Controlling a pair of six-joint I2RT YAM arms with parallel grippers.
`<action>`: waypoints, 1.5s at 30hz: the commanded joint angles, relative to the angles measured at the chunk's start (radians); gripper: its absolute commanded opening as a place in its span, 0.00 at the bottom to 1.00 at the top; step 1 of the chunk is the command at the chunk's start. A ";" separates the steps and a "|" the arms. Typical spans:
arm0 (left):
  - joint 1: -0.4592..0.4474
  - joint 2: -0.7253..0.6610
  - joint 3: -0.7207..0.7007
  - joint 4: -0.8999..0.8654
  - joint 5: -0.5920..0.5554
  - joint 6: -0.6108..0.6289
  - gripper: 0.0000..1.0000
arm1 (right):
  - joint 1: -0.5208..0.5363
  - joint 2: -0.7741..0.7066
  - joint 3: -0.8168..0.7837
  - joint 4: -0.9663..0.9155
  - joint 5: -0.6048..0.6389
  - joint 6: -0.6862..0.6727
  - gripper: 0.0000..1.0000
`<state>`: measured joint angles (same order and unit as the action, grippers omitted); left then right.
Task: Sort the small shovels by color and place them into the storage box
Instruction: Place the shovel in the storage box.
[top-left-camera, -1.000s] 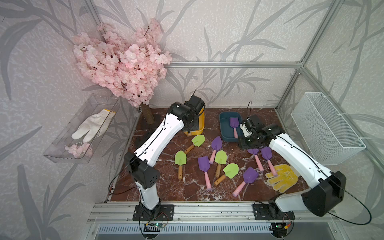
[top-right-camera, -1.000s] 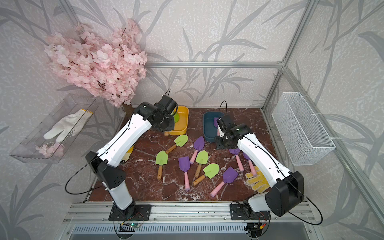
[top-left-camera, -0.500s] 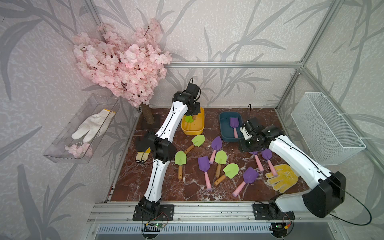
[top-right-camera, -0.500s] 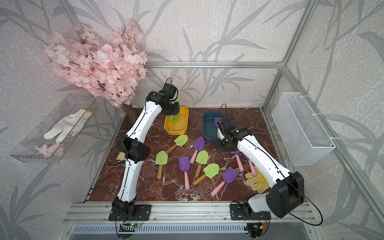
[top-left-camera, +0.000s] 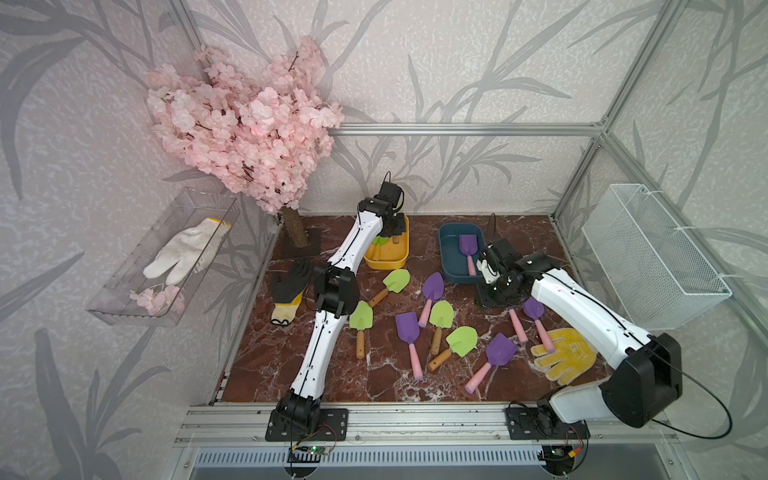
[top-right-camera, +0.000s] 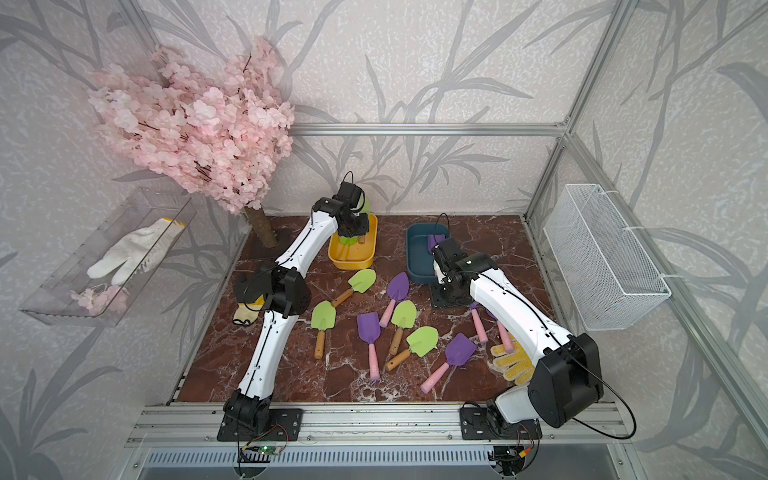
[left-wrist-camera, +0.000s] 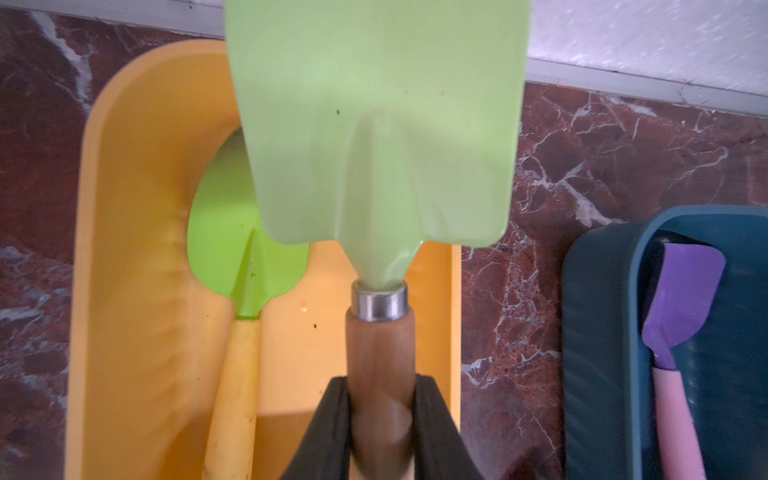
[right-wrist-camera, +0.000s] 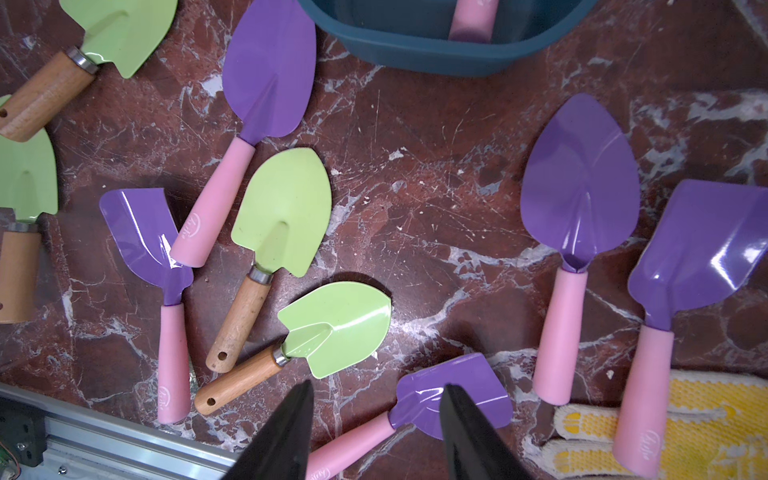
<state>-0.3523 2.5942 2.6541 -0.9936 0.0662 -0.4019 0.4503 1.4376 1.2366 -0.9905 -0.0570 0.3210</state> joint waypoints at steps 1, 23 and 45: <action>0.001 0.015 -0.002 0.025 -0.007 0.043 0.15 | -0.003 0.010 -0.010 0.006 -0.009 0.000 0.54; 0.003 0.089 -0.047 -0.061 0.023 0.109 0.16 | -0.002 0.035 -0.017 0.014 -0.014 0.009 0.54; -0.009 0.104 -0.069 -0.054 0.072 0.105 0.18 | -0.004 0.030 -0.037 0.020 -0.009 0.009 0.54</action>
<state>-0.3546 2.6751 2.5889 -1.0428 0.1242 -0.3061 0.4503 1.4666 1.2072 -0.9688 -0.0689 0.3248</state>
